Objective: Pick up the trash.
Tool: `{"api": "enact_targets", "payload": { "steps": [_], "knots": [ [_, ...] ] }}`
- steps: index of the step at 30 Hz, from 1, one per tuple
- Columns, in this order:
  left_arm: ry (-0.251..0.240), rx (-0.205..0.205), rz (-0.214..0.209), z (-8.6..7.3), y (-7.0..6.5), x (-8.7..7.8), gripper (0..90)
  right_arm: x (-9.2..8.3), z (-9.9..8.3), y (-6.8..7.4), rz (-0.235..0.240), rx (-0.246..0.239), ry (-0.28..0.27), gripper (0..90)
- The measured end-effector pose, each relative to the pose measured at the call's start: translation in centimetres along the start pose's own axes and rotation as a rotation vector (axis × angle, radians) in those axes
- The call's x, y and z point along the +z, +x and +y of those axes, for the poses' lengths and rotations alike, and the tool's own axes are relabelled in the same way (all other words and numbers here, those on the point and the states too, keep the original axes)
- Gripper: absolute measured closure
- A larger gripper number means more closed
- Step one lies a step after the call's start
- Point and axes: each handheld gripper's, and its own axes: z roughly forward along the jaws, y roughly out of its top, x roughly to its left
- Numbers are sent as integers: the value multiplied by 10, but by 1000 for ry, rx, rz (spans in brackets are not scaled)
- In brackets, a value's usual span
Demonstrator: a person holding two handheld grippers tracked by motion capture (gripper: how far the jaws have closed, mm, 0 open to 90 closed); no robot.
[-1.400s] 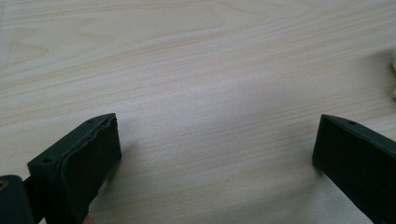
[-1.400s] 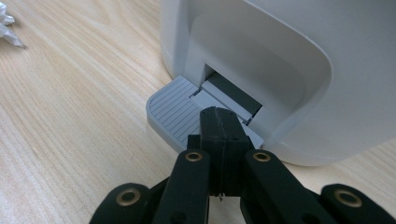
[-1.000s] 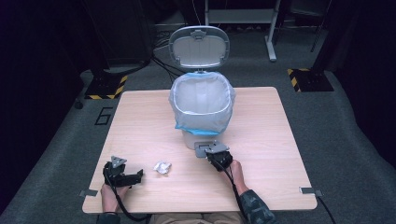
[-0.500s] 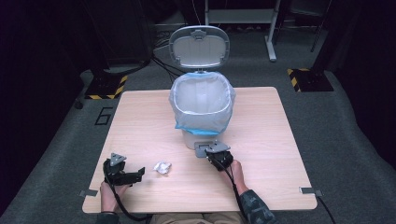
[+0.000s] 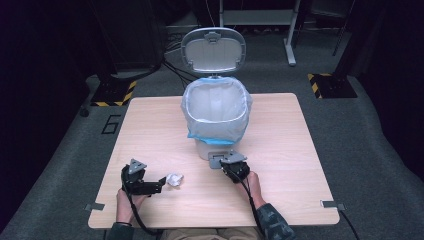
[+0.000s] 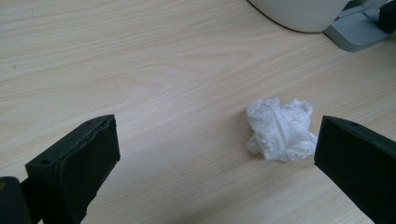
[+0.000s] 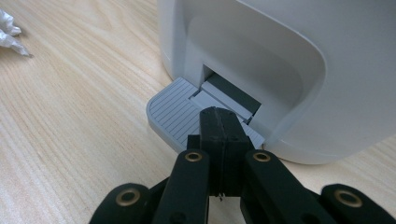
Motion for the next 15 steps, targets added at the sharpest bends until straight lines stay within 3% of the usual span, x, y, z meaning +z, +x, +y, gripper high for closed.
{"api": "enact_targets", "payload": {
  "steps": [15],
  "knots": [
    [65,58,-56,6,-25,28,0,0,0,0,2,10,8,900]
  ]
}}
